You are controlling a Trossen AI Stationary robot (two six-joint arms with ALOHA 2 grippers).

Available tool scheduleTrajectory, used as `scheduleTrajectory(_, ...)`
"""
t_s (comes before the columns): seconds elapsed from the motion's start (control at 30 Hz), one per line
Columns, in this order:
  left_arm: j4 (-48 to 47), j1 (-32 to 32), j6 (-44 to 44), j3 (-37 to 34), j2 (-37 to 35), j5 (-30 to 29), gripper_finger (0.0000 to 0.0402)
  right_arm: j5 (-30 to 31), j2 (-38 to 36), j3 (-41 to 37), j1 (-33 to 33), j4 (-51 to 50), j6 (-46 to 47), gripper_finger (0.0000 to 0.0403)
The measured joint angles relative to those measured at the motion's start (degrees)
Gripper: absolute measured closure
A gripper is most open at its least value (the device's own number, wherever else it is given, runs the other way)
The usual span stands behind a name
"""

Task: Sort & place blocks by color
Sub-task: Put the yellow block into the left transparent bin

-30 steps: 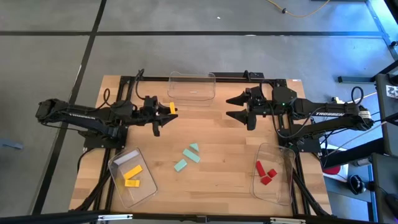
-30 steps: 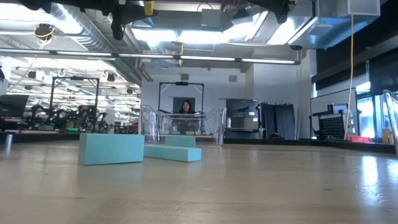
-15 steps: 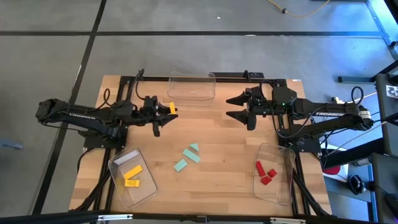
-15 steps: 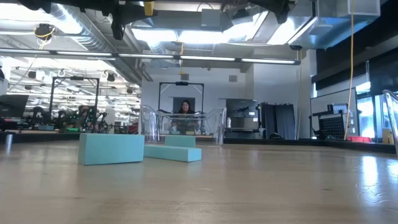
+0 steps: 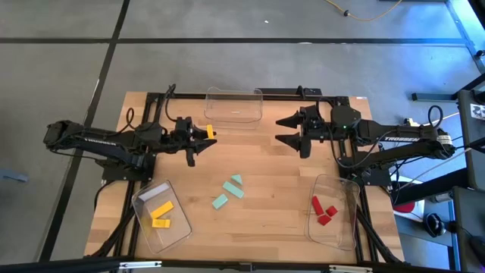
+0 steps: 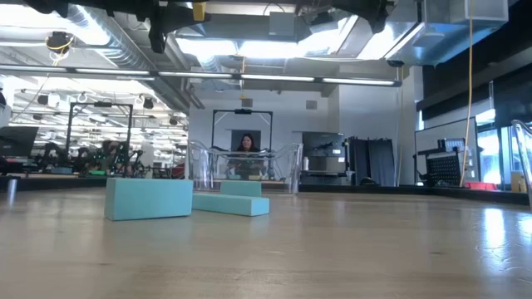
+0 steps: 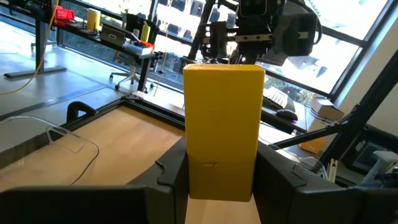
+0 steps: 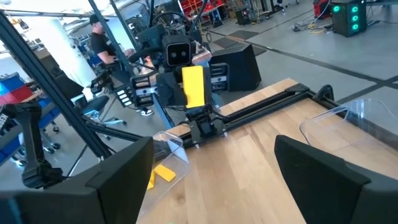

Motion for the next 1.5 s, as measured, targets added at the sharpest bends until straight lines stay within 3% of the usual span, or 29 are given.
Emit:
scheduleTrajectory(0.5, -2.25, -0.03, -0.8, 0.55, 0.0, -1.32, 0.0282, 0.74, 0.0, 0.0, 0.0, -0.74, 0.26, 0.0068)
scheduleTrajectory(0.63, -16.86, -1.03, 0.16, 6.02, 0.45, -1.68, 0.0282, 4.09, 0.0, 0.0, -0.02, -2.63, 0.2, 0.0068)
scheduleTrajectory(0.8, -43.23, -4.55, 0.3, 16.99, 3.58, -1.64, 0.0282, 4.19, 0.0, 0.0, 0.0, -5.12, -0.61, 0.0068)
scheduleTrajectory(1.0, -67.74, -14.92, -10.0, 26.34, 9.41, -0.38, 0.0282, 4.2, 1.35, 0.0, 0.0, -5.35, -0.82, 0.0068)
scheduleTrajectory(1.3, -74.21, -39.83, -37.63, 27.34, 18.24, 1.2, 0.0282, 4.09, 5.02, 0.0, 0.0, -5.83, -0.66, 0.0068)
scheduleTrajectory(1.5, -75.82, -50.57, -53.22, 27.34, 22.82, 1.09, 0.0282, 4.07, 6.26, 0.0, 0.0, -5.89, -0.12, 0.0068)
